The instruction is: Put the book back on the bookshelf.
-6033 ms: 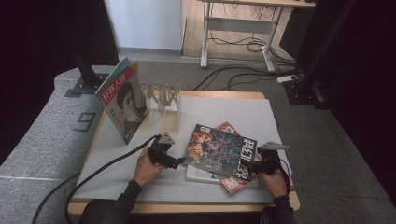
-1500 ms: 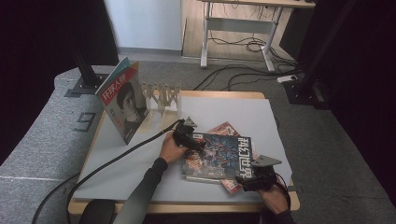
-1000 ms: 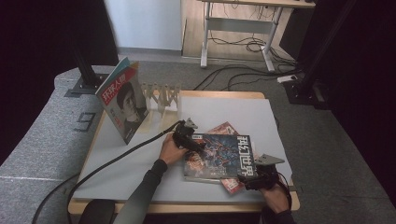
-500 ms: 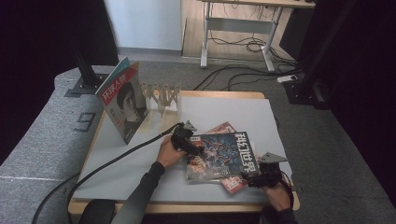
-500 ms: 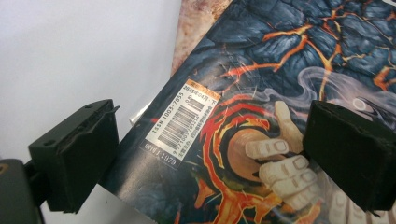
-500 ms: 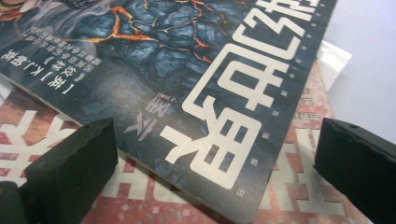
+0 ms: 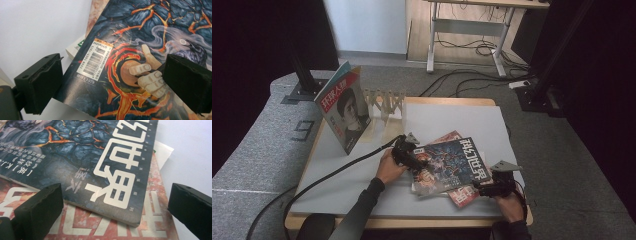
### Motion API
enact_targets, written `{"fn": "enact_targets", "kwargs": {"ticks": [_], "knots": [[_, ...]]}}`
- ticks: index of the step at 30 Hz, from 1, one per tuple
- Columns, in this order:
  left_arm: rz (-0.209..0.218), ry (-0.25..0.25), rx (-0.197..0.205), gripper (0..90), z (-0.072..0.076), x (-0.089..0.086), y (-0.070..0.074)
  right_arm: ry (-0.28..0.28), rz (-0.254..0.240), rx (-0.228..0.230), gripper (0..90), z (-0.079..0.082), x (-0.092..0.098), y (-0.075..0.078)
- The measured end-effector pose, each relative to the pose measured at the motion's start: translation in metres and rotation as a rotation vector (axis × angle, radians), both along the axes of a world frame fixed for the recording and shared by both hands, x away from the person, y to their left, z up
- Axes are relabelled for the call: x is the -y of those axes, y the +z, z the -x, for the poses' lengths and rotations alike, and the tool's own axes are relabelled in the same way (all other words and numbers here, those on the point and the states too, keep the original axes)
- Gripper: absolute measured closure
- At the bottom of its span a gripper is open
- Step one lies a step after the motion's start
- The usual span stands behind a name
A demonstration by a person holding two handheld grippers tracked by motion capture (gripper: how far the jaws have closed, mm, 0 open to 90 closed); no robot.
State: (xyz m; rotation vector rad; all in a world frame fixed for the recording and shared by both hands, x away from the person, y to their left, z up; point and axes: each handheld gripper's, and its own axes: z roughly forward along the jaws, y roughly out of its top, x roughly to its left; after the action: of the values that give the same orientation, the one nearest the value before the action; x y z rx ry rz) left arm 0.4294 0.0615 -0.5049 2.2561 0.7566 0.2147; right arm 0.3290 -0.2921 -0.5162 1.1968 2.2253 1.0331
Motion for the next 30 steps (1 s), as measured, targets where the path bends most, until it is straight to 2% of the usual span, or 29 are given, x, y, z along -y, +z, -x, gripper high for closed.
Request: {"fn": "enact_targets", "kwargs": {"ticks": [11,30], "knots": [[-0.009,-0.014,-0.012,3.3,0.01,-0.006,0.001,-0.018,0.002,0.006,0.0,-0.009,0.005,0.0],[0.028,-0.028,-0.041,4.3,0.027,-0.014,0.0,-0.06,0.005,0.004,0.5,-0.028,0.014,0.001]]}}
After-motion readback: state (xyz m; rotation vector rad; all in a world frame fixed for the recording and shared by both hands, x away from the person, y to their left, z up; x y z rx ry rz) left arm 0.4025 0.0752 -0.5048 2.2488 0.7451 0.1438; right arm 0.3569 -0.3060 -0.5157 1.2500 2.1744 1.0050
